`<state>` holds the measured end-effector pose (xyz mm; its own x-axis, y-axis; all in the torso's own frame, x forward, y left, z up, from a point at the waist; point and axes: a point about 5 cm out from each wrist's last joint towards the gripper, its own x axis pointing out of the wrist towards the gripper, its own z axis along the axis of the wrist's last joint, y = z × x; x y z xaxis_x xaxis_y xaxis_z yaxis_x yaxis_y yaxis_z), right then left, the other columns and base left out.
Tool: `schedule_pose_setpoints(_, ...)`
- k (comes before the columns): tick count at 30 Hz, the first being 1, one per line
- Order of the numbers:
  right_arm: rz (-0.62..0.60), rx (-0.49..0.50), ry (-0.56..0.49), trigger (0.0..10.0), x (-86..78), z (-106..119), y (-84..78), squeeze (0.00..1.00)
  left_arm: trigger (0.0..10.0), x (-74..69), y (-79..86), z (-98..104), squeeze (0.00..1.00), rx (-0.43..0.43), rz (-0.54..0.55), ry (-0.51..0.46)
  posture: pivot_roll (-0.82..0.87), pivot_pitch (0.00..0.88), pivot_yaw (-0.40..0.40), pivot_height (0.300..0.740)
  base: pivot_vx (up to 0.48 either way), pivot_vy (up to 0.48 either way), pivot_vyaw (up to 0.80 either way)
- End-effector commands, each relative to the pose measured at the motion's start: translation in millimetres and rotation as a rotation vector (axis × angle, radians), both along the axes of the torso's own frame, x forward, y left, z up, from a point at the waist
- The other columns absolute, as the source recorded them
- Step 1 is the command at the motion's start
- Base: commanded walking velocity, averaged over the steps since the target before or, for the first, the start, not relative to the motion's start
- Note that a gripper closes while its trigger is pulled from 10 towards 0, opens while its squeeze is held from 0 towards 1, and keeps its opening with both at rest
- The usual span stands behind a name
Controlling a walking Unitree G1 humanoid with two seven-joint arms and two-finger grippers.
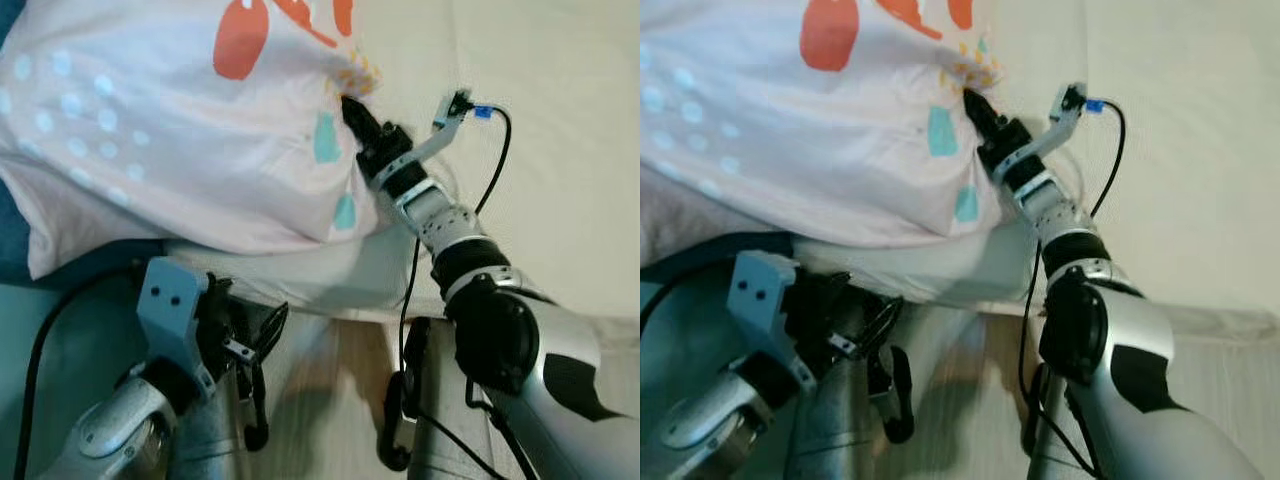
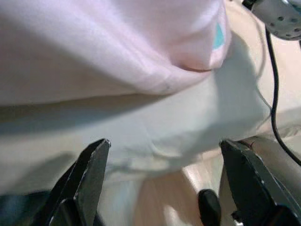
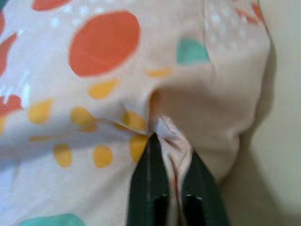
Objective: Clean up the room
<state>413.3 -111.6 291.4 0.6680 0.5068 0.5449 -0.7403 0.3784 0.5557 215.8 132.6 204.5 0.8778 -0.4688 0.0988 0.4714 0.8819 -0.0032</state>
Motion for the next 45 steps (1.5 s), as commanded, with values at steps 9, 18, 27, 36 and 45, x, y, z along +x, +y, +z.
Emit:
schedule_pose_setpoints(9, 0.082, 0.023, 0.011, 0.0, -3.2, -9.6, 10.4, 0.0, 10.0, 11.6, -4.9, -6.5, 0.0, -0.007, 0.01, -0.017, 0.18, 0.515, -0.021, 0.511, 0.0, 0.0, 0.0)
schedule_pose_setpoints(18, -0.001, -0.067, 0.065, 0.0, -3.0, -27.2, 19.0, 0.0, 10.0, 24.4, -5.8, -4.5, 0.0, -0.021, 0.031, -0.062, 0.15, 0.488, -0.038, 0.511, 0.0, 0.0, 0.0)
schedule_pose_setpoints(27, -0.11, -0.14, -0.025, 0.0, -31.3, -6.5, 70.4, 0.0, 10.0, 40.1, -14.2, -2.8, 0.0, -0.042, 0.019, -0.114, 0.09, 0.406, -0.062, 0.511, 0.0, 0.0, 0.0)
schedule_pose_setpoints(36, -0.277, -0.232, -0.021, 0.0, -37.7, -8.7, 64.7, 0.0, 10.0, 47.8, -14.3, -1.9, 0.0, -0.052, 0.024, -0.143, 0.06, 0.378, -0.063, 0.511, 0.0, 0.0, 0.0)
schedule_pose_setpoints(45, -0.553, -0.308, -0.04, 0.0, -40.8, 8.2, 18.5, 0.0, 10.0, 53.2, -18.1, -2.0, 0.0, -0.062, 0.015, -0.163, 0.03, 0.362, -0.061, 0.511, 0.0, 0.0, 0.0)
